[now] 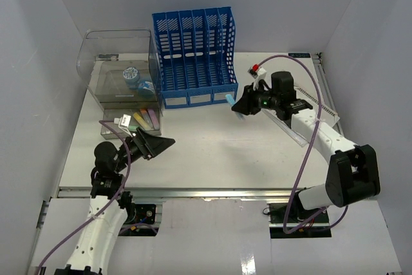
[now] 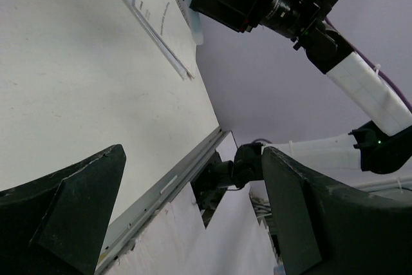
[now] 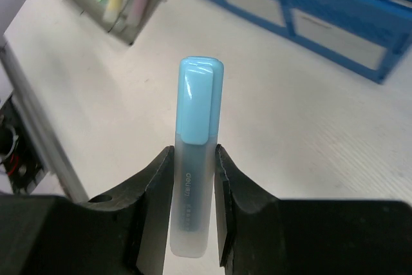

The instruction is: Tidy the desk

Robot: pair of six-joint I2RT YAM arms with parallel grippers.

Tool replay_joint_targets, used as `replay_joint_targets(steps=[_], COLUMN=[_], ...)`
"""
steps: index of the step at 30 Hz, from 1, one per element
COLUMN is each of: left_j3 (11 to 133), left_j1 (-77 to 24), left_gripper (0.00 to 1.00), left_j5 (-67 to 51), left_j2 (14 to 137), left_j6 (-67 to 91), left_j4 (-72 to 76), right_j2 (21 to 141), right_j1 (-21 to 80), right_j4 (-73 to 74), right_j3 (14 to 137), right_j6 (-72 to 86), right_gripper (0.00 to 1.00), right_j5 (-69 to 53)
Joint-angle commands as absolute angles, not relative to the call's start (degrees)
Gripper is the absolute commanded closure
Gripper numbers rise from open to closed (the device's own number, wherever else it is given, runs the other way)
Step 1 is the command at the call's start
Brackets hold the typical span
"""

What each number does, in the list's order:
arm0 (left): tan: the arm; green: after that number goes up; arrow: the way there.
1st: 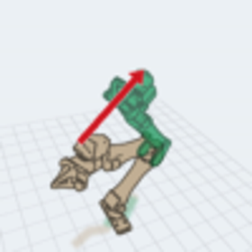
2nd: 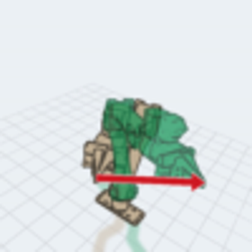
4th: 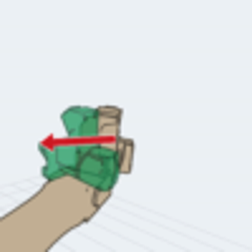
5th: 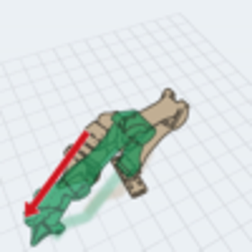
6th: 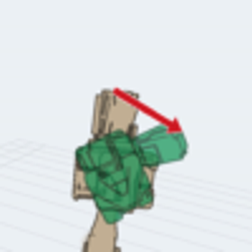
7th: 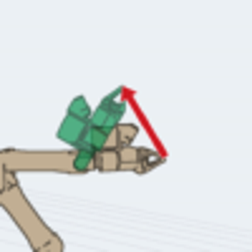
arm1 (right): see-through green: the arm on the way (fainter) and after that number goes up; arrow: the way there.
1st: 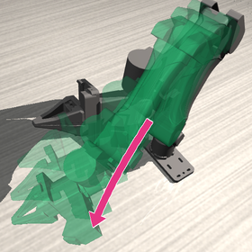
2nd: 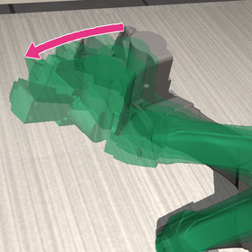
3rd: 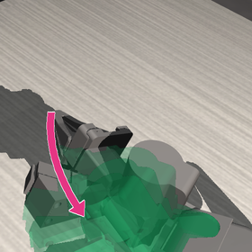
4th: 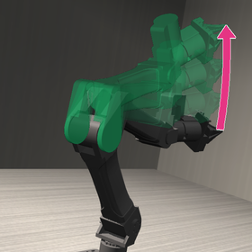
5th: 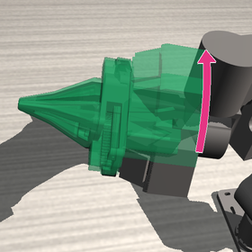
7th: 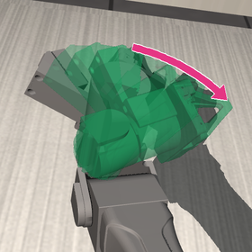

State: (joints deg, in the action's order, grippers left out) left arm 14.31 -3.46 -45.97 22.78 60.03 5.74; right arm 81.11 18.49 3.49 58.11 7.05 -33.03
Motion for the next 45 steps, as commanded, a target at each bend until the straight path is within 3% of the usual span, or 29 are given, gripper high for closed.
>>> replay_joint_targets(steps=[1,8,21,29,36,45], left_j3=[16.49,19.7,25.58,29.63,30.06,28.83], left_j1=[-15.62,-35.1,-42.38,-44.05,-45.01,-45.96], left_gripper=[0.03,0.03,0.04,0.17,0.42,0.42], left_j5=[-36.21,-18.63,1.37,5.05,7.71,5.96], left_j2=[27.3,41.03,56.88,61.27,61.08,60.51], left_j6=[58.51,55.11,56.03,57.66,58.54,59.5], left_j4=[13.3,22.22,30.61,27.57,26.25,24.83], right_j2=[77.47,80.32,75.26,75.14,74.63,76.02], right_j1=[24.49,31.3,35.64,39.15,42.01,42.06], right_j4=[1.06,5.97,7.47,8.97,9.59,10.3], right_j3=[57.45,62.39,55.82,58.11,59.36,62.67], right_j6=[4.27,0.44,-5.44,-7.3,-8.27,-8.21], right_gripper=[0.92,0.92,0.92,0.92,0.92,0.92], right_j5=[-36.9,-36.46,-34.31,-32.24,-28.87,-26.67])
